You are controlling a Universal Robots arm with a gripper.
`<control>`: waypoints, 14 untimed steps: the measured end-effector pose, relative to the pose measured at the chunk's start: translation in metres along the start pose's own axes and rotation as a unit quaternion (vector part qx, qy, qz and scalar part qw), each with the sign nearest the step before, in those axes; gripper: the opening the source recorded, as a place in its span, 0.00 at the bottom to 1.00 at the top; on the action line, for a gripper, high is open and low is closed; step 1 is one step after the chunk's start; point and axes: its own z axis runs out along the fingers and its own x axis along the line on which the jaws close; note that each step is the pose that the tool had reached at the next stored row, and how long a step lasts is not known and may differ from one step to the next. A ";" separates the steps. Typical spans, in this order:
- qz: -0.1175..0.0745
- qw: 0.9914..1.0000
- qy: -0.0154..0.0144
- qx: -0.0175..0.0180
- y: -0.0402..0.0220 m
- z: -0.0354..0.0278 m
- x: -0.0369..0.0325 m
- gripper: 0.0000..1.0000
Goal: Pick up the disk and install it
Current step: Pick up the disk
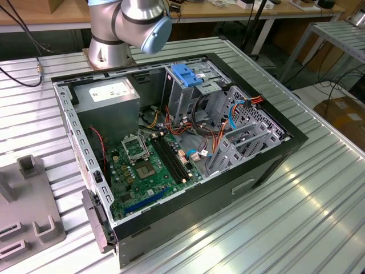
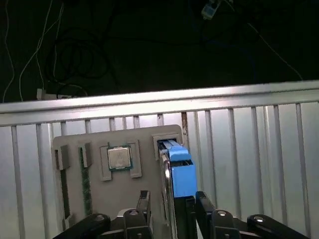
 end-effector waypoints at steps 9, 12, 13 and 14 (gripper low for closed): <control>-0.017 1.000 0.000 0.000 0.0142 0.0323 -0.0081 0.49; -0.017 1.000 0.000 0.000 0.0143 0.0351 -0.0080 0.49; -0.017 1.000 0.000 0.000 0.0143 0.0363 -0.0080 0.49; -0.017 1.000 0.000 0.000 0.0143 0.0378 -0.0080 0.49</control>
